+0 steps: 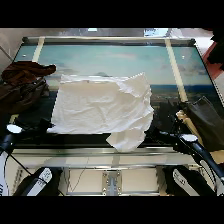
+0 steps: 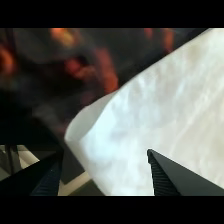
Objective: Fold the shirts.
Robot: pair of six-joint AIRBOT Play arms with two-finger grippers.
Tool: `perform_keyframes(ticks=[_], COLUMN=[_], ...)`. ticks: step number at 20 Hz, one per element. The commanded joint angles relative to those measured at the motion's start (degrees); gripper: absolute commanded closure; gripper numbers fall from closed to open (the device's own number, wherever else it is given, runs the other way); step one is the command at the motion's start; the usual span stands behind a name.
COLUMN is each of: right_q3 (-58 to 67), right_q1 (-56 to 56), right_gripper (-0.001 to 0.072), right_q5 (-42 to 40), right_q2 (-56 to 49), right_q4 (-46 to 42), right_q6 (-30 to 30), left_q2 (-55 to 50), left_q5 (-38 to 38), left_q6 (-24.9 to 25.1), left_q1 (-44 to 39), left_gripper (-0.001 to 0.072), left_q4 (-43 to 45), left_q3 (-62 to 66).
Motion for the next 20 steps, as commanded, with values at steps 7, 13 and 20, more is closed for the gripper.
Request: perform_keyframes(ticks=[7, 13, 20], right_q3=[0.1, 12.9, 47.8], right_q1=[0.0, 0.0, 0.0], right_gripper=[0.0683, 0.0684, 0.0685], right_q5=[2.0, 12.9, 13.1], right_q2=[1.4, 20.9, 42.4], right_q4=[3.0, -1.3, -36.2], right_q6=[-3.7, -4.0, 15.9], left_q2=[-2.1, 6.2, 15.9], left_q5=[3.9, -7.7, -12.6], left_q6=[9.7, 44.3, 49.5], left_q1=[0.0, 0.0, 0.0], left_gripper=[0.0694, 0.0694, 0.0695], left_q4=[-11.9, -39.2, -34.8], left_q3=[1.2, 23.4, 53.6])
